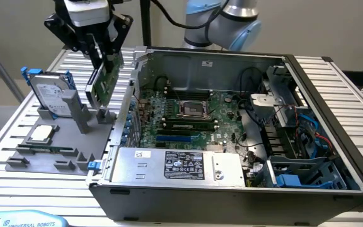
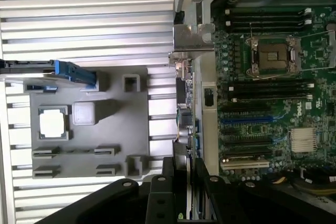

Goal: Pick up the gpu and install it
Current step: 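Pick up the gpu and move the gpu toward the slot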

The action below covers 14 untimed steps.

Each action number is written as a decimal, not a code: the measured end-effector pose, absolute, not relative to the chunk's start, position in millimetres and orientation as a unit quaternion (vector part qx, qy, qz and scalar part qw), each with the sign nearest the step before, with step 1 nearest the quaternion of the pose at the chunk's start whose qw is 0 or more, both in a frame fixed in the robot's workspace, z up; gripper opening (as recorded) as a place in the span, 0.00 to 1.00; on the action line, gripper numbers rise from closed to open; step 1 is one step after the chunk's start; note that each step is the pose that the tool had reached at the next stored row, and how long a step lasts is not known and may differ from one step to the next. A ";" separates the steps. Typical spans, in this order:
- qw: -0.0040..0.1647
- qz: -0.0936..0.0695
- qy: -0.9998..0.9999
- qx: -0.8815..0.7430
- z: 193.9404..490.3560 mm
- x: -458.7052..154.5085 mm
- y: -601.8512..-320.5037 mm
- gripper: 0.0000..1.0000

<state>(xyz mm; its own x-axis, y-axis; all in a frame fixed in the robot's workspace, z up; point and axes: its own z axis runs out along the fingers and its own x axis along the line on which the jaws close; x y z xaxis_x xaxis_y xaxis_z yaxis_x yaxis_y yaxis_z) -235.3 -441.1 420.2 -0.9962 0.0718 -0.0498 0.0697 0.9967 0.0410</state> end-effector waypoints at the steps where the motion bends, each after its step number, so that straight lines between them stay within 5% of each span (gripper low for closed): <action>1: 0.025 0.020 0.999 0.035 424.7 -230.7 -441.1 0.27; 14: 0.023 0.020 0.999 0.035 437.0 -171.7 -441.1 0.27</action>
<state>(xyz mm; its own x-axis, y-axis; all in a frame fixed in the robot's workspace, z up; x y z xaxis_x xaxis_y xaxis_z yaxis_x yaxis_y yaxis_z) -171.7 -441.1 437.0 -0.9964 0.0718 -0.0442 0.0699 0.9967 0.0419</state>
